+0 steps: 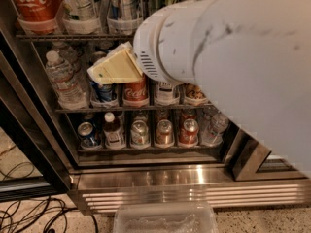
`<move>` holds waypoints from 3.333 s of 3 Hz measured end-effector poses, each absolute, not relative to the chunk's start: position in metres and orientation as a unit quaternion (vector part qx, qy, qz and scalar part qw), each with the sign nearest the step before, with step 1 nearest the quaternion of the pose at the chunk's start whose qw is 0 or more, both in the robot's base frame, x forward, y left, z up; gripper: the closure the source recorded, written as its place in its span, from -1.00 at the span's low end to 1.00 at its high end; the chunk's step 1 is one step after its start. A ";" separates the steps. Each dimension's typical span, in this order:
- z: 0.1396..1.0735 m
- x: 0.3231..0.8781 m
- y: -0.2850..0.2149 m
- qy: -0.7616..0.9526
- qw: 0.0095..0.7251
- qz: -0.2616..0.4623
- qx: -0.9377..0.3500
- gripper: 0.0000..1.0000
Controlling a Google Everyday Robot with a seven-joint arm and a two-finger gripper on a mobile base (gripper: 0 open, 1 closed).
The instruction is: Pick redbull can from top shelf of fridge
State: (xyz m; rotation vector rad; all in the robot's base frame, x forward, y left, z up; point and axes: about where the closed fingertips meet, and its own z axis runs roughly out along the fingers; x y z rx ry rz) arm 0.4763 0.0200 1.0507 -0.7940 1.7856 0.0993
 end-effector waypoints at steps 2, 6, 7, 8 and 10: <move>1.055 0.480 0.030 0.746 0.580 0.056 -0.322 -1.00; 1.039 0.501 0.055 0.675 0.682 0.107 -0.262 -0.52; 1.041 0.501 0.056 0.673 0.684 0.106 -0.262 -0.90; 1.042 0.500 0.055 0.666 0.695 0.113 -0.245 -1.00; 1.041 0.500 0.056 0.637 0.737 0.114 -0.197 -0.62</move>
Offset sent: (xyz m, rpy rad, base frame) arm 0.0265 0.0217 -0.0212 0.1965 -0.0668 -0.0217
